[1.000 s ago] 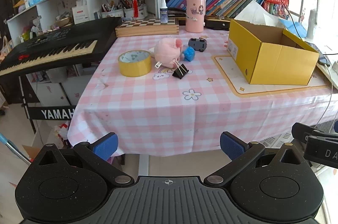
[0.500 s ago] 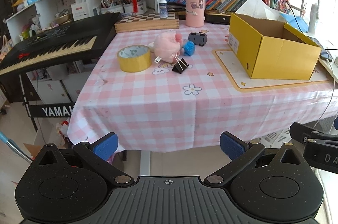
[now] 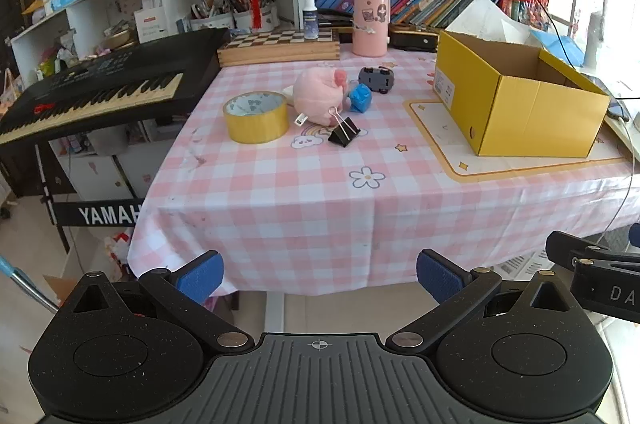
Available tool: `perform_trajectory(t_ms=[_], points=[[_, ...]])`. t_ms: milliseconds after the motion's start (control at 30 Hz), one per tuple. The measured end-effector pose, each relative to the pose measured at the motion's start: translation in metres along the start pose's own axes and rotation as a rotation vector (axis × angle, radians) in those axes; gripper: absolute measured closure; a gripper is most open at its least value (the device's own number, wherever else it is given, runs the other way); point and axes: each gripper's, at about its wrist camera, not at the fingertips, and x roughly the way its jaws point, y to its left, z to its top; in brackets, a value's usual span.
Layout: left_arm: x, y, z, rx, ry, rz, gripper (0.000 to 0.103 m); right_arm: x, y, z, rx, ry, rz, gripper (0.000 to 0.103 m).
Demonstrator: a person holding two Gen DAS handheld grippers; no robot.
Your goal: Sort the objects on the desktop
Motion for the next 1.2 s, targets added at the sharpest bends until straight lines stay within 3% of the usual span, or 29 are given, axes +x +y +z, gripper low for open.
perform_trajectory(t_ms=[667, 1200], points=[[0.004, 0.01, 0.004, -0.022, -0.018, -0.019, 0.0, 0.003, 0.011, 0.003, -0.028, -0.023, 0.014, 0.0], [0.006, 0.001, 0.001, 0.038, -0.003, -0.034, 0.0, 0.007, 0.013, -0.002, -0.034, -0.021, 0.044, 0.002]])
